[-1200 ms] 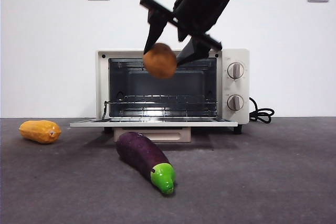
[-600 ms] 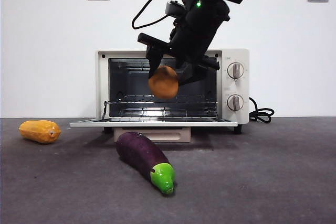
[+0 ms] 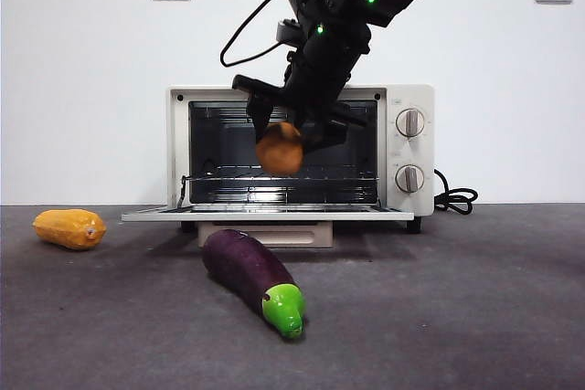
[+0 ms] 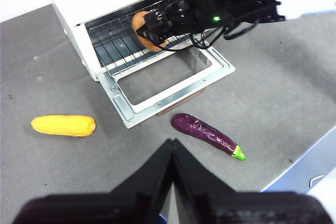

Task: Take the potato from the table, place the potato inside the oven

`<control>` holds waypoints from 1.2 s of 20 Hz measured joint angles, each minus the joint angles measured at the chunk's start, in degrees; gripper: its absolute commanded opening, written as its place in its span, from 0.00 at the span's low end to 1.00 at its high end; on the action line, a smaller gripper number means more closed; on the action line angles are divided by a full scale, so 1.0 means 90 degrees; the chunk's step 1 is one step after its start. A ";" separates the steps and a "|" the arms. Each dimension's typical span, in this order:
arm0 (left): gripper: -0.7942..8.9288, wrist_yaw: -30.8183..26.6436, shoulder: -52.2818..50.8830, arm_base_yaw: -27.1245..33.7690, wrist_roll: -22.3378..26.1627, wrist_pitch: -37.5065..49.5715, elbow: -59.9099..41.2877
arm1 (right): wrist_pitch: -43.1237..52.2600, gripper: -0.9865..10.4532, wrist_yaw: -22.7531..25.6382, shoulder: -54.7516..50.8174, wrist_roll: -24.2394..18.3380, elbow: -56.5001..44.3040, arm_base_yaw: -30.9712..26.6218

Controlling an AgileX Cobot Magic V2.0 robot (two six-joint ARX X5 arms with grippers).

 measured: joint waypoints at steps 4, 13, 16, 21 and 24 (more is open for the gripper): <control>0.08 0.0000 0.0005 0.0000 0.0095 0.0000 0.0000 | -0.0114 0.28 0.0100 0.0066 0.0000 0.0143 -0.0017; 0.08 -0.0002 0.0061 0.0000 0.0114 0.0000 0.0000 | -0.0877 0.62 0.0168 0.0112 0.0007 0.0474 -0.0019; 0.08 -0.0002 0.0056 0.0000 0.0117 0.0000 0.0000 | -0.1532 0.61 0.0170 0.0126 -0.0007 0.0835 -0.0012; 0.08 0.0000 0.0051 0.0000 0.0117 0.0000 0.0000 | -0.3128 0.61 0.0080 0.0126 -0.0002 0.1695 0.0053; 0.08 -0.0036 0.0051 0.0000 0.0117 0.0000 0.0000 | -0.4452 0.61 -0.0024 0.0126 0.0068 0.2011 0.0185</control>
